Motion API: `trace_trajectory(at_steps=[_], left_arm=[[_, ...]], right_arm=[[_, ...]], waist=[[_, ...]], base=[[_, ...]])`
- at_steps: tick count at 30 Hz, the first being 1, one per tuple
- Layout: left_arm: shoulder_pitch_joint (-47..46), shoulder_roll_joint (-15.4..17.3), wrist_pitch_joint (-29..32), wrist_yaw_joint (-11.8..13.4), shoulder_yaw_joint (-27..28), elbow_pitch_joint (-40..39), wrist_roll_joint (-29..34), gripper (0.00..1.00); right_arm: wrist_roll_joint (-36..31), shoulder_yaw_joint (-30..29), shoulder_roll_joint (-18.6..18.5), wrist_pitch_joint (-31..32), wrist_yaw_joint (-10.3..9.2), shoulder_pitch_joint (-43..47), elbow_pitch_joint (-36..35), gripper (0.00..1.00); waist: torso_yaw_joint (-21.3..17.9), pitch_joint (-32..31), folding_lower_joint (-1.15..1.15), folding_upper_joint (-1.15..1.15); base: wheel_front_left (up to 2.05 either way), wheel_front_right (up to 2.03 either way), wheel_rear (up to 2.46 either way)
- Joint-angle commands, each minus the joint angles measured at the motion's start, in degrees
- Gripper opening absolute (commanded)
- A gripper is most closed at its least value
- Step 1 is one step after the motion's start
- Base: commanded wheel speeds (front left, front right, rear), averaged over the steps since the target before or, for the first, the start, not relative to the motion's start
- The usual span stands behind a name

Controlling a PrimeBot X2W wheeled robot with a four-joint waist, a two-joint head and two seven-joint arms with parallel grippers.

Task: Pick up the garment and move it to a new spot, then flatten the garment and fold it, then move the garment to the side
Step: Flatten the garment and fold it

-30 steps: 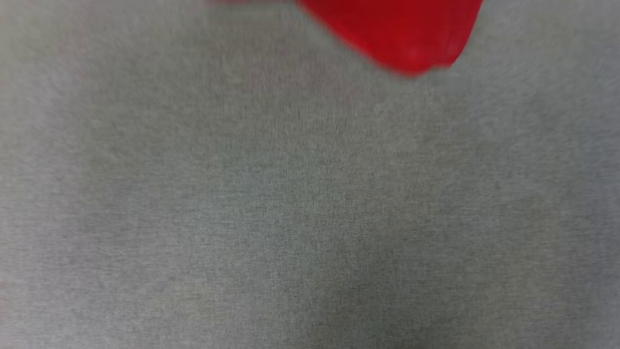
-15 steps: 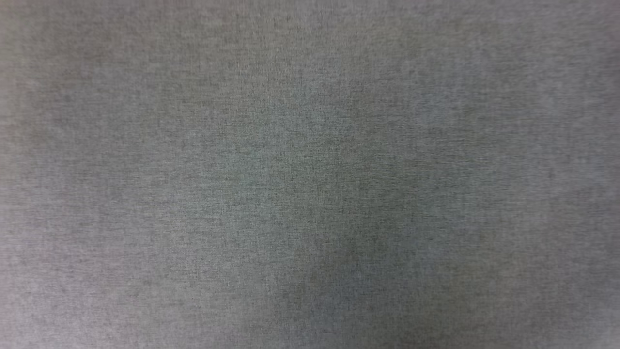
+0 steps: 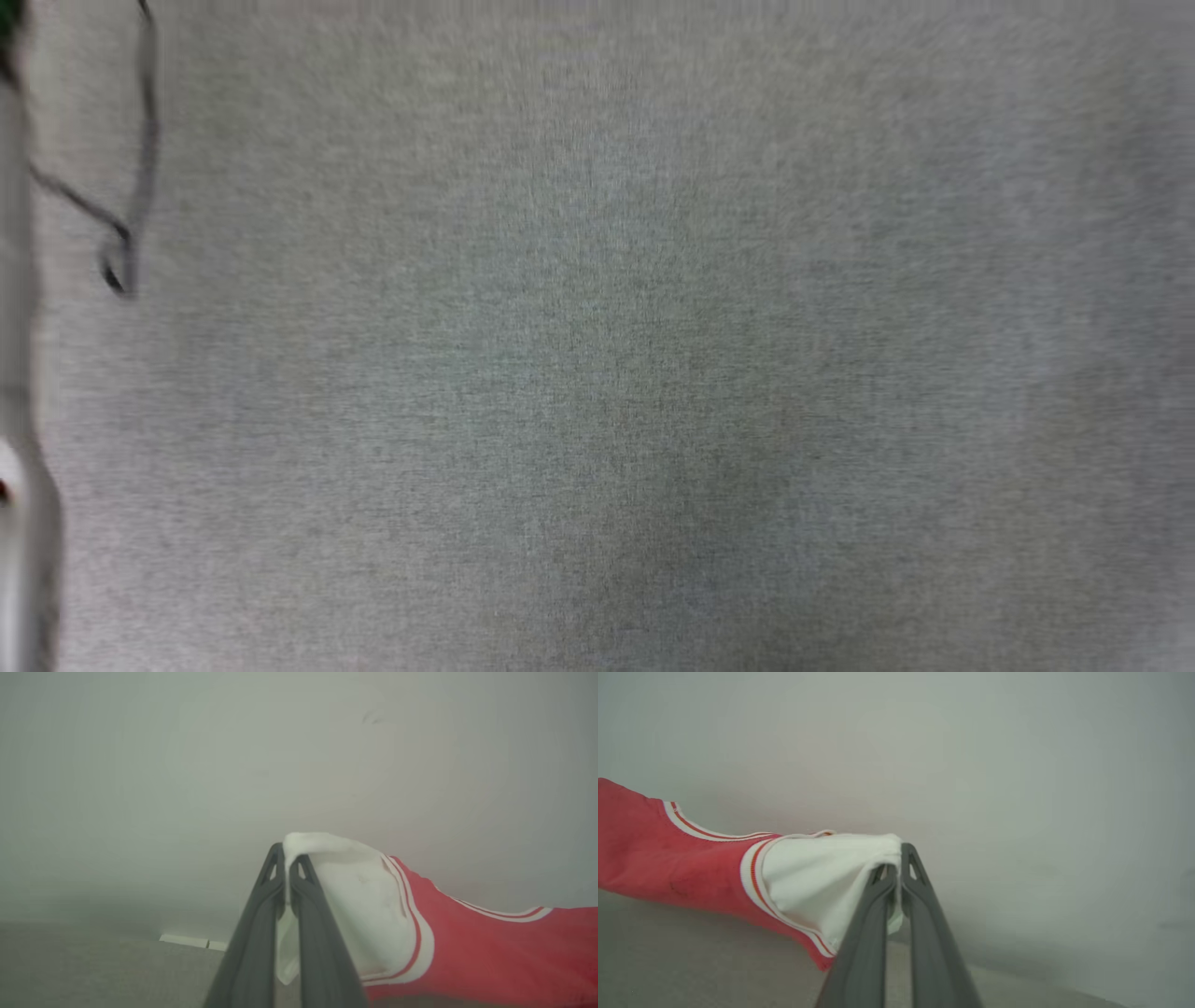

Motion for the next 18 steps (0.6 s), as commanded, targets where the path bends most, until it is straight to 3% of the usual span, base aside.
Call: trace_trajectory(at_steps=[1,5,6,8,11,18], left_arm=[[6.47,-0.34,-1.15,-0.82,0.37,0.04,-1.51,0.00],[19.08,-0.51,-2.25,-1.62,0.58,-1.97,-4.06,0.00],[19.08,-0.51,-2.25,-1.62,0.58,-1.97,-4.06,0.00],[29.13,-1.66,-2.49,-1.72,0.83,-4.68,-6.02,0.00],[38.32,-2.35,-2.42,-0.43,0.68,-8.38,-7.03,0.00],[56.78,-1.29,0.68,4.18,-0.12,-18.10,-7.66,0.00]], right_arm=[[2.22,1.00,-1.31,-0.37,-0.08,7.05,-1.61,0.00],[5.70,1.91,-3.22,0.79,-0.08,20.64,-6.62,0.00],[5.70,1.91,-3.22,0.79,-0.08,20.64,-6.62,0.00],[8.11,0.61,-4.47,2.55,-0.08,31.15,-10.76,0.00],[8.83,-1.59,-5.48,4.55,-0.08,41.04,-15.40,0.00],[8.84,-6.61,-4.03,10.27,-0.08,60.50,-24.50,0.00]], waist=[[0.10,-6.82,-0.01,0.00],[0.14,-13.77,-0.01,0.00],[0.14,-13.77,-0.01,0.00],[0.35,-18.08,-0.01,0.00],[0.64,-21.91,-0.01,0.00],[0.37,-28.55,-0.01,0.00]], base=[[0.00,0.00,0.00],[0.00,0.00,0.00],[0.00,0.00,0.00],[0.00,0.00,0.00],[0.00,0.00,0.00],[0.00,0.00,0.00]])
